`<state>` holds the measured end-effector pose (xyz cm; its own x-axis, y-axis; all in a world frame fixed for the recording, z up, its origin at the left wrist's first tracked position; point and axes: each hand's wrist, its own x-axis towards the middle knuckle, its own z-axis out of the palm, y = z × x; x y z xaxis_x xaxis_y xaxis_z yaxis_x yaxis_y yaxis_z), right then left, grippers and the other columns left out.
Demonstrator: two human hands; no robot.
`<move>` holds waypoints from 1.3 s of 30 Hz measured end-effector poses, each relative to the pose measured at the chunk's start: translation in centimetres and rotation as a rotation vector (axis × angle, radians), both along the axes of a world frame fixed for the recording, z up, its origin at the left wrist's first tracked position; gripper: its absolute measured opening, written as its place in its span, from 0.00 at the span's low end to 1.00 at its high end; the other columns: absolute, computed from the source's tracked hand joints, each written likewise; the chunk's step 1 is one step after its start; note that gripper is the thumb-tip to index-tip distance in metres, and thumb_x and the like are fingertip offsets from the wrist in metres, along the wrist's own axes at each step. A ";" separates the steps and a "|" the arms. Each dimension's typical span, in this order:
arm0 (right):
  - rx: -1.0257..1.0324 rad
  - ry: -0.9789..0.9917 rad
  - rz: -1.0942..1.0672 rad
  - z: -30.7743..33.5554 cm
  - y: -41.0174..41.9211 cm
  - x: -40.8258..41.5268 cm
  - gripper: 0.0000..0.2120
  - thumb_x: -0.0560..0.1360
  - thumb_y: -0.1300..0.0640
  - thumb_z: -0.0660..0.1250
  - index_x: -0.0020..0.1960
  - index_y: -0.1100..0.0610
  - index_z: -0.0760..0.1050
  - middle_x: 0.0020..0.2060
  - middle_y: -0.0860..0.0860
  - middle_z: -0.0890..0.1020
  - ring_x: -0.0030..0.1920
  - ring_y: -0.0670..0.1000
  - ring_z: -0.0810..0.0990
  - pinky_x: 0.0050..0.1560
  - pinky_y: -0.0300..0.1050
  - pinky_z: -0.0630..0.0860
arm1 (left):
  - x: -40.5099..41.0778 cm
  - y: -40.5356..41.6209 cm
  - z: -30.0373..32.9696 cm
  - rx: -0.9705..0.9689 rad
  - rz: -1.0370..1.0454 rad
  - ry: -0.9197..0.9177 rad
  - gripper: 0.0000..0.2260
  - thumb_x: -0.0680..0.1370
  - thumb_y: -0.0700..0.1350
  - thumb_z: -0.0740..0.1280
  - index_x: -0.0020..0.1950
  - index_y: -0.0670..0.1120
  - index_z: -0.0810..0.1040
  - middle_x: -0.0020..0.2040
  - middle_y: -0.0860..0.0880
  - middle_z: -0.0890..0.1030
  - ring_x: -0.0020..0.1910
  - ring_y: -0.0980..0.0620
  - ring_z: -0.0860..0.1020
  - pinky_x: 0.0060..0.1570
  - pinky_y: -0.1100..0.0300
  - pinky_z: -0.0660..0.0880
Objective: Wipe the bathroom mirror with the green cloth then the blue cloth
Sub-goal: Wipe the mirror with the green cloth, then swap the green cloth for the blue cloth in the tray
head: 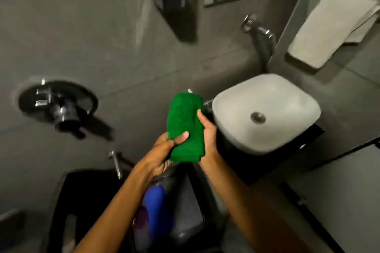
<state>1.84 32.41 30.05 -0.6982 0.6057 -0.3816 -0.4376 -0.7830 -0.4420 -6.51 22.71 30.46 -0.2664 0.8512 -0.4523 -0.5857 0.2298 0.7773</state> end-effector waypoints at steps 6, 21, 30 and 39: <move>0.127 -0.524 0.274 -13.6 -5.4 0.1 0.19 0.77 0.70 0.58 0.67 0.61 0.73 0.50 0.59 0.83 0.45 0.56 0.84 0.51 0.52 0.81 | 1.9 -8.2 -14.4 -0.410 0.112 0.025 0.12 0.77 0.32 0.71 0.59 0.40 0.83 0.64 0.36 0.83 0.43 0.51 0.85 0.59 0.51 0.81; 0.490 -1.197 0.615 -38.3 -7.2 -0.7 0.24 0.73 0.71 0.61 0.68 0.61 0.74 0.59 0.61 0.82 0.53 0.56 0.81 0.53 0.46 0.79 | 6.7 -12.6 -38.3 -0.836 0.226 0.172 0.20 0.77 0.28 0.64 0.69 0.34 0.76 0.65 0.32 0.80 0.59 0.37 0.81 0.57 0.54 0.81; 0.728 -1.302 0.680 -39.8 -9.4 1.6 0.25 0.74 0.65 0.67 0.71 0.56 0.71 0.65 0.56 0.78 0.58 0.54 0.79 0.63 0.43 0.74 | 3.5 -15.8 -41.3 -1.349 0.218 0.436 0.33 0.77 0.50 0.71 0.74 0.32 0.66 0.72 0.32 0.71 0.71 0.33 0.72 0.71 0.45 0.70; 0.236 -1.056 0.698 -35.9 -10.0 3.8 0.18 0.81 0.66 0.59 0.69 0.62 0.72 0.56 0.60 0.80 0.54 0.58 0.80 0.49 0.47 0.78 | 1.1 -13.2 -36.8 -0.992 0.410 0.000 0.18 0.79 0.44 0.65 0.62 0.32 0.79 0.52 0.39 0.80 0.50 0.44 0.78 0.49 0.50 0.74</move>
